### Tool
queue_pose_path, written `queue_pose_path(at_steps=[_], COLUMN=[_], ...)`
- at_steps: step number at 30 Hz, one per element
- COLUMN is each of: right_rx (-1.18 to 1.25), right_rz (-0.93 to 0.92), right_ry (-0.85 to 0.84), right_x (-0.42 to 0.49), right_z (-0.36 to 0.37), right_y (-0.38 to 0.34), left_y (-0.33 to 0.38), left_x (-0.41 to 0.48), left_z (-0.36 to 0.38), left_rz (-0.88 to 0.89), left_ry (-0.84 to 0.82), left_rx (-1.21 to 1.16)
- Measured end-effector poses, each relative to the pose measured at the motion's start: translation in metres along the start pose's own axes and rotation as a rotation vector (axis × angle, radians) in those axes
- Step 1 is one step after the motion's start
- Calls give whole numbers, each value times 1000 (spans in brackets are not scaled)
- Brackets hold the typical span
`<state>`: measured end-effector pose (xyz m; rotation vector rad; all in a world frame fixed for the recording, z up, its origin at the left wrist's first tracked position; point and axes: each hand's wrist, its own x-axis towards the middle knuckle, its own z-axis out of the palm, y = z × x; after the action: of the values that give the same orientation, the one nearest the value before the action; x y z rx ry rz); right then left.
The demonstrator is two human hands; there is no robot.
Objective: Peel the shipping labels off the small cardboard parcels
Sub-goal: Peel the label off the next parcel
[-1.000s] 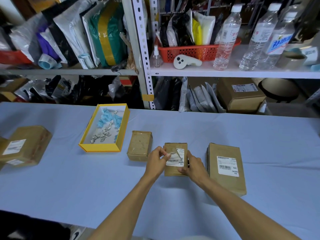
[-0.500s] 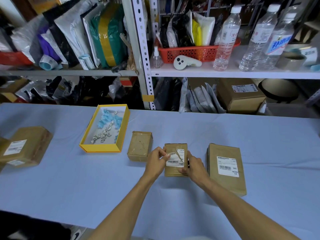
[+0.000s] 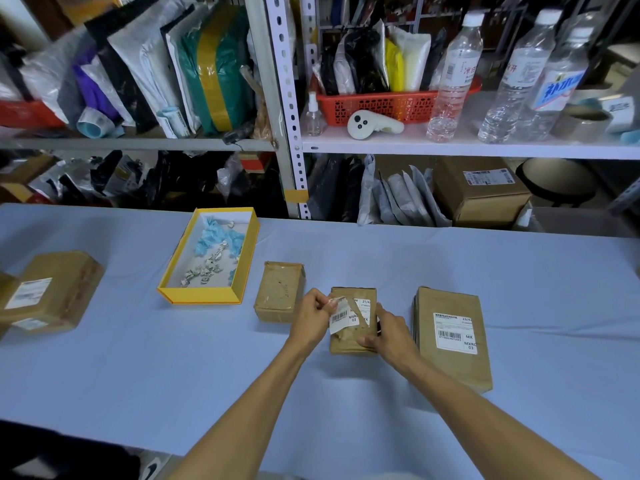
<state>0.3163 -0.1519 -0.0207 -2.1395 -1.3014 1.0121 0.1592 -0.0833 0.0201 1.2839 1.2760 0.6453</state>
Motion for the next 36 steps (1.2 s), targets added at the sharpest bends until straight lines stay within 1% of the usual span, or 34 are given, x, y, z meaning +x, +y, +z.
queue_pose_path(at_steps=[10, 16, 23, 31, 36], right_rx=[3, -21, -55, -52, -46], right_rz=[-17, -11, 3, 26, 6], right_ry=[7, 13, 43, 53, 52], right_x=[-3, -3, -3, -4, -5], right_z=[-2, -1, 2, 4, 2], right_y=[-6, -7, -11, -13, -12], left_y=[-5, -3, -6, 1, 12], left_x=[0, -8, -8, -2, 8], left_z=[-1, 4, 7, -1, -8], left_rz=[-12, 36, 79, 104, 173], left_ry=[16, 16, -6, 50, 103], left_rx=[39, 144, 212, 145, 134])
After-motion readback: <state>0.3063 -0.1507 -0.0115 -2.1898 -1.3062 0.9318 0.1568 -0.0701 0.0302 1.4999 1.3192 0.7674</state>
